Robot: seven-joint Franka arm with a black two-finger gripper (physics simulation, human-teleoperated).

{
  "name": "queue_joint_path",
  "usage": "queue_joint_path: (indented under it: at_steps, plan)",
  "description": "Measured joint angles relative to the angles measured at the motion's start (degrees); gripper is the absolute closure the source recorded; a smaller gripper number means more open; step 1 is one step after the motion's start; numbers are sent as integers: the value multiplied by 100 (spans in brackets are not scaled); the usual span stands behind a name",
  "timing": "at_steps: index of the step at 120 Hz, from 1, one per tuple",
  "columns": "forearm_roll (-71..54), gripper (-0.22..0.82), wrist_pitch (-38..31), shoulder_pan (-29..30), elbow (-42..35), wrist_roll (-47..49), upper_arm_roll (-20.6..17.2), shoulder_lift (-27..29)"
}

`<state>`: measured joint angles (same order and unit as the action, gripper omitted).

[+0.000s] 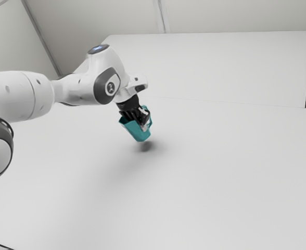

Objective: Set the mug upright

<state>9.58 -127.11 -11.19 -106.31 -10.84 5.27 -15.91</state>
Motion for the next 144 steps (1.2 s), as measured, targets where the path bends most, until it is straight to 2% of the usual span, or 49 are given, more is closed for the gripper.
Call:
queue_joint_path:
  at_steps: [33,91,119,131,144]
  plan:
    - [-1136,79,399,-143,395,980,0,-386]
    - [-1334,78,465,-113,469,1909,43,-738]
    - [-1270,32,461,-111,495,2069,53,-763]
    - [-1263,21,478,-143,522,2119,53,-648]
    - [-1259,13,533,-220,523,2169,48,-311]
